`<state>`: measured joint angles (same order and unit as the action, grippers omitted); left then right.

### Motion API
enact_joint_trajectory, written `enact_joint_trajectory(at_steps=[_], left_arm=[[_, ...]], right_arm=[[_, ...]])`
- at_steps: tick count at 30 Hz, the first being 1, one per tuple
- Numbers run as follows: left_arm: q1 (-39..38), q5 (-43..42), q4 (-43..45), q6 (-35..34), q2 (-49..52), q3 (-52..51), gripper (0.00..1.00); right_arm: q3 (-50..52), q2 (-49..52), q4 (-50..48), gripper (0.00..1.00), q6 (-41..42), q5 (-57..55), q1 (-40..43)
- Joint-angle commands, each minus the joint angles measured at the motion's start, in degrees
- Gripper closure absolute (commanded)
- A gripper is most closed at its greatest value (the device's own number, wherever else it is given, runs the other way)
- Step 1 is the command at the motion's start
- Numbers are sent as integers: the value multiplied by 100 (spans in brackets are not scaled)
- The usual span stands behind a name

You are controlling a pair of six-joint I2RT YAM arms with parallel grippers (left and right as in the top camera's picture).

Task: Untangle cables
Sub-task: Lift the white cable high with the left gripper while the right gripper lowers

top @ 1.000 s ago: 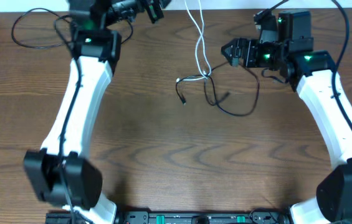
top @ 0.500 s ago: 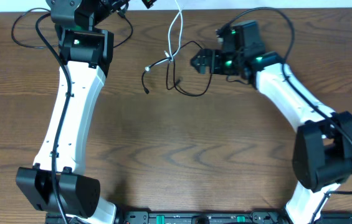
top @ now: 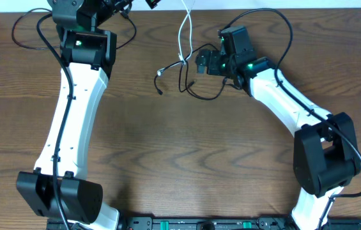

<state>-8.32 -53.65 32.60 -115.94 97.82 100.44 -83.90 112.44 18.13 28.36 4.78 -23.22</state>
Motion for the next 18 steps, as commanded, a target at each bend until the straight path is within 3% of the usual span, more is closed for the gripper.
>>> enact_joint_trajectory(at_steps=[1, 3, 16, 18], left_arm=[[31, 35, 48, -356, -162, 153, 93], [31, 37, 48, -358, -160, 153, 93], [57, 37, 48, -367, -162, 153, 93], [63, 37, 48, -367, -162, 155, 93]], right_arm=[[-39, 249, 7, 1, -562, -627, 66], [-37, 343, 31, 1, -927, -662, 70], [-37, 866, -131, 1, -933, -717, 551], [-37, 964, -170, 6, -933, -577, 605]])
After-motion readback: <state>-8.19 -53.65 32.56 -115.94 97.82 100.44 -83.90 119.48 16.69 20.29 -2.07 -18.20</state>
